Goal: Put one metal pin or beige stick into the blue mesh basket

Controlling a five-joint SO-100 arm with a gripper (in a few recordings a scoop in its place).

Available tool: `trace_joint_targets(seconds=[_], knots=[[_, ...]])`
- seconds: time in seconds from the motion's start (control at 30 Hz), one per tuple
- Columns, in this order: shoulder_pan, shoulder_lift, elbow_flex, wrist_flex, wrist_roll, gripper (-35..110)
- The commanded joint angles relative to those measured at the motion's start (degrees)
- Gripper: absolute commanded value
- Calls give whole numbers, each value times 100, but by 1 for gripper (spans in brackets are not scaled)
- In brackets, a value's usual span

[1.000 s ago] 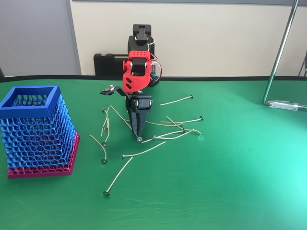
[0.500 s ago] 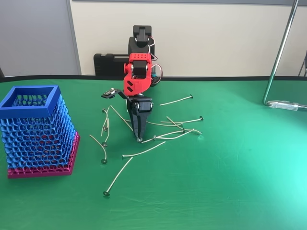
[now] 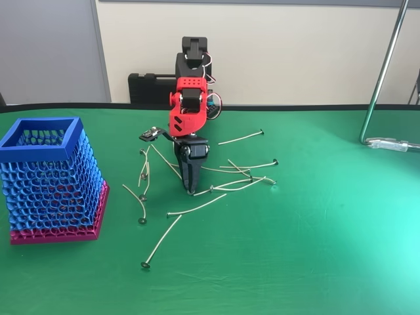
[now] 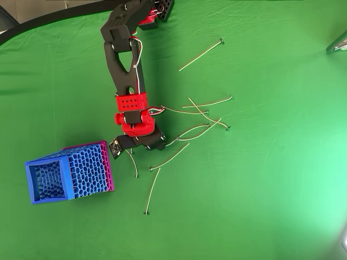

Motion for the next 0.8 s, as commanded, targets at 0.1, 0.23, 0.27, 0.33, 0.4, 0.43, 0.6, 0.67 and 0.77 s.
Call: trace_joint_targets(seconds=[0.1,0.23,0.27,0.33,0.4,0.43,0.6,0.67,0.77], knots=[[-35,44,-229,26,-88,13],[-44,44,-229,26,-114,9],[-44,35,-220,26,-123,9],[-53,35,-220,26,-132,8],[-53,35,-211,26,-132,6],[-53,35,-211,26,-132,6],[-53,53,-211,26,-158,1],[-53,53,-220,26,-132,1],[-44,97,-211,53,-141,1]])
